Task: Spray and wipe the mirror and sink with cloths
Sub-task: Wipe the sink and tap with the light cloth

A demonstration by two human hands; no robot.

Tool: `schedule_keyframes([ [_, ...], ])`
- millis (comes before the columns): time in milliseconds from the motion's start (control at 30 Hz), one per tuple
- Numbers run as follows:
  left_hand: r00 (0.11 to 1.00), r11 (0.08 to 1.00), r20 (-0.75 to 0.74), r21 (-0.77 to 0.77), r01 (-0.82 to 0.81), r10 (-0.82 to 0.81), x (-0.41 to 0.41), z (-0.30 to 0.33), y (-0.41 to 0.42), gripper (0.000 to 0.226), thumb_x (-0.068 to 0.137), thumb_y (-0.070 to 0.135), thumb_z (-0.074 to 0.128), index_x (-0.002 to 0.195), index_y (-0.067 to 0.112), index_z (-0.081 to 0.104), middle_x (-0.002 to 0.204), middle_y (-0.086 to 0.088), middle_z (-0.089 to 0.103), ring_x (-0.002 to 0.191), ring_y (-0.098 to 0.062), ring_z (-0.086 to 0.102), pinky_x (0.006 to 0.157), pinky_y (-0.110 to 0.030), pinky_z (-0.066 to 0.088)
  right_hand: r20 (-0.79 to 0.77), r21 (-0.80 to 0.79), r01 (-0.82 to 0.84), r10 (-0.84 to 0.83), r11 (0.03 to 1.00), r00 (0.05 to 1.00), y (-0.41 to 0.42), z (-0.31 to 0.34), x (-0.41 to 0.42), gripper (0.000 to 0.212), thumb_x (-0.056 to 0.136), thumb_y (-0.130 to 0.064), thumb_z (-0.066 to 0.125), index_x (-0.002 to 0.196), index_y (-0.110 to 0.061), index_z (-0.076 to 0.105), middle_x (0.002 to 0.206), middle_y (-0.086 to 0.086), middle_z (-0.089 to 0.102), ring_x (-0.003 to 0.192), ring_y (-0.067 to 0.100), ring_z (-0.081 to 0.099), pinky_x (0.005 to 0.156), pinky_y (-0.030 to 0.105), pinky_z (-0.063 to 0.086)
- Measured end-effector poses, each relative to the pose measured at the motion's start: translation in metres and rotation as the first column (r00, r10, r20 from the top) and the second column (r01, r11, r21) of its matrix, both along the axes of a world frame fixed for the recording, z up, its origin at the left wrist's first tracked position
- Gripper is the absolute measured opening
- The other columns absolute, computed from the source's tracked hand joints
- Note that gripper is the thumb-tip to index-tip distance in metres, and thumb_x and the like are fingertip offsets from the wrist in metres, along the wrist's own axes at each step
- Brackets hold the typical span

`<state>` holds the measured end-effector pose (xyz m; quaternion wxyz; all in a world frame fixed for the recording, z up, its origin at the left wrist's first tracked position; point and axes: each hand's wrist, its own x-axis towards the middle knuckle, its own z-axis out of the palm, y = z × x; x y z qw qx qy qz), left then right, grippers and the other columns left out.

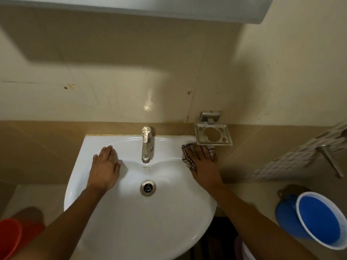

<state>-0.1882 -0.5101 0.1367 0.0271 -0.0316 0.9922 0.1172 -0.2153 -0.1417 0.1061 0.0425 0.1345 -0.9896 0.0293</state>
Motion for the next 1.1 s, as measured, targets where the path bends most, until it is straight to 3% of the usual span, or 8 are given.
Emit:
schedule_keyframes([
  [167, 1.0, 1.0, 0.019, -0.018, -0.009, 0.009, 0.0, -0.002, 0.002, 0.053, 0.1, 0.029, 0.046, 0.142, -0.003, 0.041, 0.153, -0.022, 0.037, 0.144, -0.038, 0.031, 0.114, -0.059, 0.027, -0.003, 0.058, -0.121, 0.121, 0.991, 0.993, -0.029, 0.004, -0.013, 0.066, 0.09, -0.039, 0.048, 0.153, -0.027, 0.03, 0.158, 0.008, 0.036, 0.144, 0.037, 0.036, 0.108, 0.067, 0.033],
  [300, 1.0, 1.0, 0.014, -0.018, -0.014, 0.014, -0.001, -0.006, 0.004, 0.053, 0.1, 0.029, 0.045, 0.142, -0.003, 0.039, 0.152, -0.022, 0.036, 0.144, -0.038, 0.03, 0.114, -0.06, 0.026, 0.025, 0.022, -0.192, 0.191, 0.981, 0.981, -0.04, 0.006, -0.037, 0.061, 0.092, -0.053, 0.042, 0.15, -0.035, 0.037, 0.159, 0.002, 0.035, 0.147, 0.029, 0.032, 0.112, 0.062, 0.027],
  [467, 1.0, 1.0, 0.01, -0.016, 0.013, -0.013, -0.002, -0.006, 0.002, 0.053, 0.1, 0.028, 0.045, 0.142, -0.004, 0.039, 0.152, -0.023, 0.036, 0.143, -0.04, 0.03, 0.114, -0.061, 0.025, 0.028, -0.033, 0.01, -0.009, 0.999, 1.0, -0.016, 0.003, -0.027, 0.06, 0.098, -0.054, 0.035, 0.154, -0.033, 0.031, 0.155, 0.006, 0.042, 0.142, 0.031, 0.04, 0.108, 0.062, 0.035],
  [667, 0.997, 0.997, 0.041, -0.024, 0.069, -0.068, -0.003, -0.005, -0.007, 0.054, 0.099, 0.028, 0.047, 0.142, -0.004, 0.038, 0.152, -0.024, 0.035, 0.142, -0.042, 0.031, 0.112, -0.062, 0.028, 0.107, -0.105, 0.158, -0.147, 0.982, 0.983, 0.005, 0.002, 0.01, 0.064, 0.098, -0.047, 0.035, 0.157, -0.032, 0.015, 0.166, 0.008, 0.015, 0.152, 0.033, 0.012, 0.117, 0.06, 0.025],
  [800, 0.987, 0.988, 0.086, -0.055, 0.142, -0.137, 0.002, -0.005, -0.015, 0.06, 0.098, 0.023, 0.05, 0.148, -0.005, 0.03, 0.158, -0.023, 0.027, 0.146, -0.04, 0.023, 0.114, -0.06, 0.026, 0.131, -0.088, 0.203, -0.191, 0.975, 0.973, 0.006, 0.004, 0.055, 0.068, 0.095, -0.031, 0.051, 0.156, -0.03, 0.021, 0.164, 0.008, 0.019, 0.151, 0.034, 0.014, 0.112, 0.06, 0.034],
  [900, 0.986, 0.983, 0.089, -0.103, 0.152, -0.143, 0.019, -0.004, -0.026, 0.062, 0.093, 0.018, 0.057, 0.145, -0.007, 0.035, 0.155, -0.025, 0.031, 0.144, -0.041, 0.028, 0.107, -0.063, 0.03, 0.2, -0.088, 0.234, -0.213, 0.968, 0.956, 0.005, 0.007, 0.09, 0.069, 0.097, -0.026, 0.05, 0.157, -0.031, 0.018, 0.167, 0.003, 0.006, 0.153, 0.028, -0.001, 0.12, 0.056, 0.021],
  [1000, 0.986, 0.982, 0.109, -0.131, 0.14, -0.126, 0.046, -0.008, -0.041, 0.062, 0.086, 0.011, 0.064, 0.139, -0.011, 0.041, 0.15, -0.029, 0.037, 0.139, -0.044, 0.035, 0.101, -0.065, 0.033, 0.22, -0.079, 0.282, -0.259, 0.956, 0.94, -0.003, 0.012, 0.119, 0.066, 0.094, -0.027, 0.052, 0.155, -0.029, 0.028, 0.167, 0.0, 0.009, 0.154, 0.027, -0.001, 0.119, 0.058, 0.019],
  [1100, 0.987, 0.981, 0.099, -0.134, 0.138, -0.125, 0.073, -0.009, -0.058, 0.066, 0.088, 0.012, 0.059, 0.145, -0.01, 0.034, 0.154, -0.027, 0.032, 0.143, -0.041, 0.029, 0.111, -0.061, 0.027, 0.23, -0.084, 0.325, -0.299, 0.942, 0.926, -0.018, 0.018, 0.146, 0.057, 0.094, -0.03, 0.051, 0.15, -0.027, 0.041, 0.165, 0.0, 0.018, 0.154, 0.026, 0.005, 0.118, 0.059, 0.021],
])
